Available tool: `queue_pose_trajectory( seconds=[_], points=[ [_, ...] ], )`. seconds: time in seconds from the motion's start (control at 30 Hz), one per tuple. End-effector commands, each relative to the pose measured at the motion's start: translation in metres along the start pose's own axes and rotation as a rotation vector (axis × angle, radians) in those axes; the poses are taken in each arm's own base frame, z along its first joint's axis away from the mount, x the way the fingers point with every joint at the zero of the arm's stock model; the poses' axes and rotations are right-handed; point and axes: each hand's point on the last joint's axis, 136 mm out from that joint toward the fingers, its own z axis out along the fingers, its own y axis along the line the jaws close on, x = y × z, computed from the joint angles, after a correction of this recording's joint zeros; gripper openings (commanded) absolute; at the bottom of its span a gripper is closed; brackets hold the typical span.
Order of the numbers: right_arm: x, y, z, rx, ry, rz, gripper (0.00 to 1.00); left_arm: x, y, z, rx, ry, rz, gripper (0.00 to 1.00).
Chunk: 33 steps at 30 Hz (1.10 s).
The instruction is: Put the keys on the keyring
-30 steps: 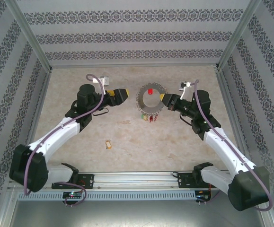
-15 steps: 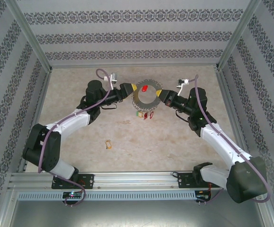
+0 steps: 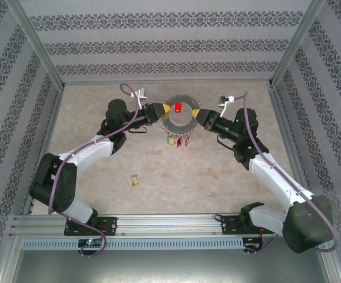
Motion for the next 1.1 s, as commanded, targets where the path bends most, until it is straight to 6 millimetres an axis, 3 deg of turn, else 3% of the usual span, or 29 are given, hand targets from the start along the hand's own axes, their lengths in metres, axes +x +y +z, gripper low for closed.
queue_pose_trajectory(
  seconds=[0.0,0.1,0.17,0.23,0.43,0.53,0.67,0.83,1.07],
  points=[
    [-0.009,0.029,-0.001,-0.082,-0.02,-0.052,0.01,-0.008,-0.05,-0.005,0.118,-0.014,0.119,0.12],
    [-0.006,0.032,-0.004,-0.088,-0.006,-0.091,0.13,-0.011,-0.06,-0.007,0.122,-0.012,0.15,0.0],
    [-0.005,0.032,-0.009,-0.073,-0.015,-0.126,0.23,-0.012,-0.069,-0.009,0.127,-0.006,0.181,0.0],
    [-0.006,0.031,-0.017,-0.055,-0.042,-0.184,0.26,-0.012,-0.079,-0.012,0.13,0.003,0.22,0.0],
    [-0.016,0.007,-0.055,0.138,-0.184,-0.348,0.51,-0.012,-0.113,-0.028,0.129,0.007,0.41,0.0],
    [-0.009,0.013,-0.068,0.134,-0.198,-0.482,0.58,-0.011,-0.12,-0.035,0.088,0.014,0.511,0.0],
    [0.014,0.029,-0.072,0.043,-0.138,-0.692,0.46,-0.012,-0.129,-0.04,0.074,0.019,0.568,0.0],
    [0.045,0.038,-0.065,-0.015,-0.081,-0.985,0.22,-0.013,-0.133,-0.041,0.079,0.017,0.59,0.0],
    [0.074,0.054,-0.05,0.002,-0.102,-1.337,0.12,-0.012,-0.137,-0.045,0.066,0.02,0.625,0.0]
  ],
)
